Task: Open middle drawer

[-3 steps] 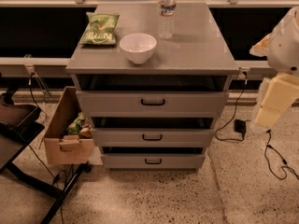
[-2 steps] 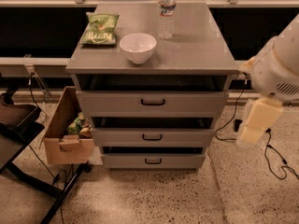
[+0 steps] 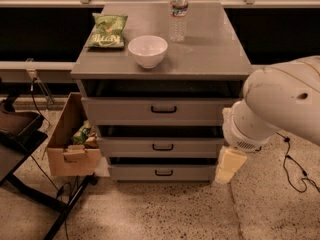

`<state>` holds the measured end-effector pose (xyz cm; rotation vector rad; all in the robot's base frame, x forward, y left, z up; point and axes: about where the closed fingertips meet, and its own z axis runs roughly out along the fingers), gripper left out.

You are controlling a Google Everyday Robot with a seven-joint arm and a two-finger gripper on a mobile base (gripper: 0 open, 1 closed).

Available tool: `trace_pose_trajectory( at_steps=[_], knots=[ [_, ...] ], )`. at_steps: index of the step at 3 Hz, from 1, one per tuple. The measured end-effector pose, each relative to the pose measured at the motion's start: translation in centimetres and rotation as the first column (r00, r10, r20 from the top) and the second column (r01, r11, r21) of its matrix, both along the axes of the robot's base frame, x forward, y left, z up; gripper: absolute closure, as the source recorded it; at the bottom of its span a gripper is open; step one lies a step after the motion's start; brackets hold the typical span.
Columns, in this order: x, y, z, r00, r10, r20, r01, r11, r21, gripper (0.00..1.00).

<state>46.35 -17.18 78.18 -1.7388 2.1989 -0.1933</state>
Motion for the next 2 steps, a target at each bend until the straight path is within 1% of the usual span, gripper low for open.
trace_pose_trajectory(
  at_steps=[1, 2],
  knots=[
    [0.0, 0.0, 0.0, 1.0, 0.0, -0.002, 0.0, 1.0, 0.0, 0.0],
    [1.4, 1.1, -3.0, 0.9992, 0.039, -0.005, -0.039, 0.999, 0.0, 0.0]
  ],
)
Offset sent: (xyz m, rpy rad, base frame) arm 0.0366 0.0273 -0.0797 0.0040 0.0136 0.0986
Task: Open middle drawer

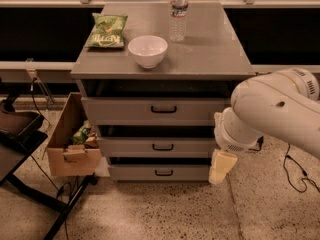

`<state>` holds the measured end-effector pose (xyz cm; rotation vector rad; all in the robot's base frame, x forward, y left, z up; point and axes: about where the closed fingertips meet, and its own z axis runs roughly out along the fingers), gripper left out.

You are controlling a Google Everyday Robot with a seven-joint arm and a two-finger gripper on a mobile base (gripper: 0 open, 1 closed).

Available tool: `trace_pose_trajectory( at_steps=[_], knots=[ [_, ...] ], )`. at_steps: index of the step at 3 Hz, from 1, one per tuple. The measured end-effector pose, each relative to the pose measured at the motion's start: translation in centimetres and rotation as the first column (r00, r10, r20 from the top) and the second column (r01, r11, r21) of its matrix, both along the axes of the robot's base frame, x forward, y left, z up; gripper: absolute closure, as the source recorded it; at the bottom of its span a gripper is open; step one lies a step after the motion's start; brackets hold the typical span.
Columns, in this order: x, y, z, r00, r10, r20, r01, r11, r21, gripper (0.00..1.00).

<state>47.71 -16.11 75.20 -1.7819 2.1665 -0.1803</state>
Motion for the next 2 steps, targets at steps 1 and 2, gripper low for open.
trace_pose_trajectory(
  at_steps=[1, 2],
  knots=[
    [3.52, 0.18, -6.79, 0.9988, 0.046, -0.019, -0.045, 0.999, 0.025, 0.0],
    [3.52, 0.18, -6.78, 0.9988, 0.046, -0.019, -0.046, 0.999, 0.025, 0.0]
  ],
)
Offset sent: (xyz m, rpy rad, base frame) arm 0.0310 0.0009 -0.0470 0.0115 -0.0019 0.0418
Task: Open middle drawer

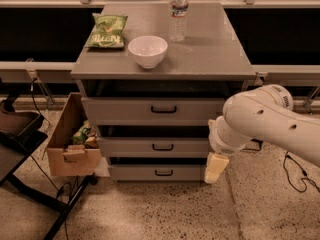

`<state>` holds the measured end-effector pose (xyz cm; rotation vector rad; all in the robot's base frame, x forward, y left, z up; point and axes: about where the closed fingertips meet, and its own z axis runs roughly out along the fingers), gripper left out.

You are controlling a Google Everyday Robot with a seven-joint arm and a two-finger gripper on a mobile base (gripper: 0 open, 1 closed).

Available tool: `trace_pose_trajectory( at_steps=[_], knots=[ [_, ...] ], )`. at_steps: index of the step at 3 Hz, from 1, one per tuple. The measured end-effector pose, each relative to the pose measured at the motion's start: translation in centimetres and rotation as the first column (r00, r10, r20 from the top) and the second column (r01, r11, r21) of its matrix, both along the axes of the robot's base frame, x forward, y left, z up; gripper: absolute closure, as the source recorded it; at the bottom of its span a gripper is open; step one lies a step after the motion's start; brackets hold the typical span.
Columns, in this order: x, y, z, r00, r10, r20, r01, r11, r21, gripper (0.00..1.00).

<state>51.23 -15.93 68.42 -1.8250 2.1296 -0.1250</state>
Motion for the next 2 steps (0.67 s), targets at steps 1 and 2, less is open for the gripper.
trace_pose_trajectory(
  at_steps=[1, 2],
  knots=[
    [1.0, 0.5, -0.1, 0.9972, 0.072, 0.02, -0.071, 0.997, -0.028, 0.0],
    [2.9, 0.7, -2.2, 0.9915, 0.129, 0.02, -0.128, 0.99, -0.055, 0.0]
  ],
)
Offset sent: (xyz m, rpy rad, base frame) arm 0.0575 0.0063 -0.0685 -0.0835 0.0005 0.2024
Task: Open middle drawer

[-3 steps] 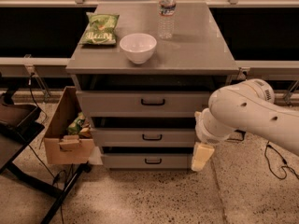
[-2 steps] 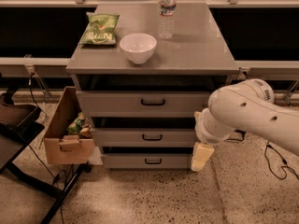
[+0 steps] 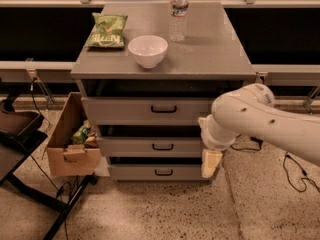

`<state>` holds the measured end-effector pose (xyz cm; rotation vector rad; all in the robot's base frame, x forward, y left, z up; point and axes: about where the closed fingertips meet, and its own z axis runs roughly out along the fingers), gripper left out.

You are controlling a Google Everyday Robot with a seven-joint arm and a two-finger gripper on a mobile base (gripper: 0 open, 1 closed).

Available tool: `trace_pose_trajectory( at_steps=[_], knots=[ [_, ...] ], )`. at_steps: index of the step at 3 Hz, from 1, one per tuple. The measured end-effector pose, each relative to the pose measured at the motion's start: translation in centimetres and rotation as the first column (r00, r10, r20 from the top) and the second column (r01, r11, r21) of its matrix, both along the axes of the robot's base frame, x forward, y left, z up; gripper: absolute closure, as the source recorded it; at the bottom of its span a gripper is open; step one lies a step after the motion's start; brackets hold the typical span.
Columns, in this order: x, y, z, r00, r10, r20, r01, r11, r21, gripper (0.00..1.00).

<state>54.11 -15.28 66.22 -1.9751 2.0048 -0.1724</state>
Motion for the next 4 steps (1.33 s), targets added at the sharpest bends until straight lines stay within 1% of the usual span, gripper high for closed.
trace_pose_trajectory(
  at_steps=[1, 2, 3, 4],
  knots=[
    [2.4, -0.7, -3.7, 0.9996, 0.026, -0.015, -0.026, 0.999, -0.022, 0.0],
    [4.4, -2.0, -8.1, 0.9984, 0.029, -0.047, -0.032, 0.998, -0.059, 0.0],
    [4.4, -2.0, -8.1, 0.9984, 0.029, -0.047, -0.032, 0.998, -0.059, 0.0],
    [3.6, -0.3, -11.4, 0.9926, 0.062, -0.105, -0.068, 0.996, -0.055, 0.0]
  ],
)
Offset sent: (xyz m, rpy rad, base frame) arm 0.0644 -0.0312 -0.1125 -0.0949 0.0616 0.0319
